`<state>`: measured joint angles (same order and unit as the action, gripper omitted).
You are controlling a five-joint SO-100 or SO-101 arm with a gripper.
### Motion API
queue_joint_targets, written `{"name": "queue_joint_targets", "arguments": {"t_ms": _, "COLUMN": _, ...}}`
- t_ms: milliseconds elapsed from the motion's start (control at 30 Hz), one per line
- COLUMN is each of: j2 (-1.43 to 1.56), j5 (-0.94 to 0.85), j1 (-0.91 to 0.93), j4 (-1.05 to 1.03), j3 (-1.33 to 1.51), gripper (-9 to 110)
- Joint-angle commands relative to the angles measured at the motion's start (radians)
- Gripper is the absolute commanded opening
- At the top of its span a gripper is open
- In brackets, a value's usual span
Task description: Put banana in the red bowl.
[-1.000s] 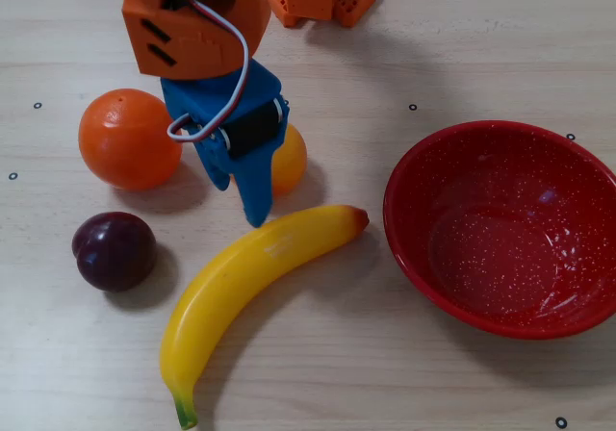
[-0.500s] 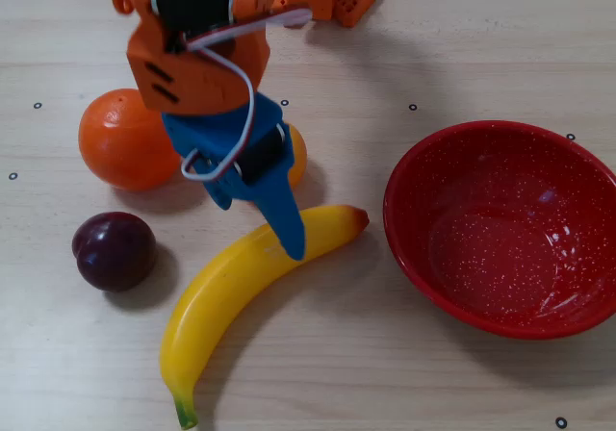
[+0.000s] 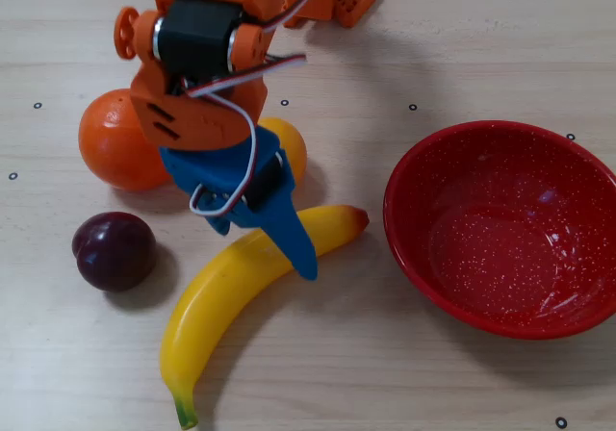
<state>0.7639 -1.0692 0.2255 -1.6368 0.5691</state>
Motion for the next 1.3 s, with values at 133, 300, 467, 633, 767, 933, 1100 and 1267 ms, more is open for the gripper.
{"name": "queue_joint_targets", "arguments": {"t_ms": 133, "j2": 0.035, "j5": -0.038, "j1": 0.011, "j4": 0.032, "j3": -0.106, "gripper": 41}}
{"name": "queue_joint_targets", "arguments": {"t_ms": 300, "j2": 0.002, "j5": -0.026, "j1": 0.008, "j4": 0.025, "j3": -0.135, "gripper": 41}}
{"name": "queue_joint_targets", "arguments": {"t_ms": 467, "j2": -0.029, "j5": 0.014, "j1": -0.002, "j4": 0.008, "j3": -0.163, "gripper": 41}}
{"name": "queue_joint_targets", "arguments": {"t_ms": 633, "j2": -0.041, "j5": 0.107, "j1": -0.015, "j4": 0.031, "j3": -0.163, "gripper": 41}}
{"name": "queue_joint_targets", "arguments": {"t_ms": 767, "j2": -0.049, "j5": 0.178, "j1": -0.02, "j4": 0.028, "j3": -0.156, "gripper": 41}}
{"name": "queue_joint_targets", "arguments": {"t_ms": 933, "j2": -0.058, "j5": 0.227, "j1": -0.023, "j4": 0.041, "j3": -0.14, "gripper": 40}}
{"name": "queue_joint_targets", "arguments": {"t_ms": 1100, "j2": -0.074, "j5": 0.241, "j1": -0.031, "j4": 0.06, "j3": -0.129, "gripper": 40}}
{"name": "queue_joint_targets", "arguments": {"t_ms": 1267, "j2": -0.104, "j5": 0.247, "j1": -0.043, "j4": 0.084, "j3": -0.132, "gripper": 40}}
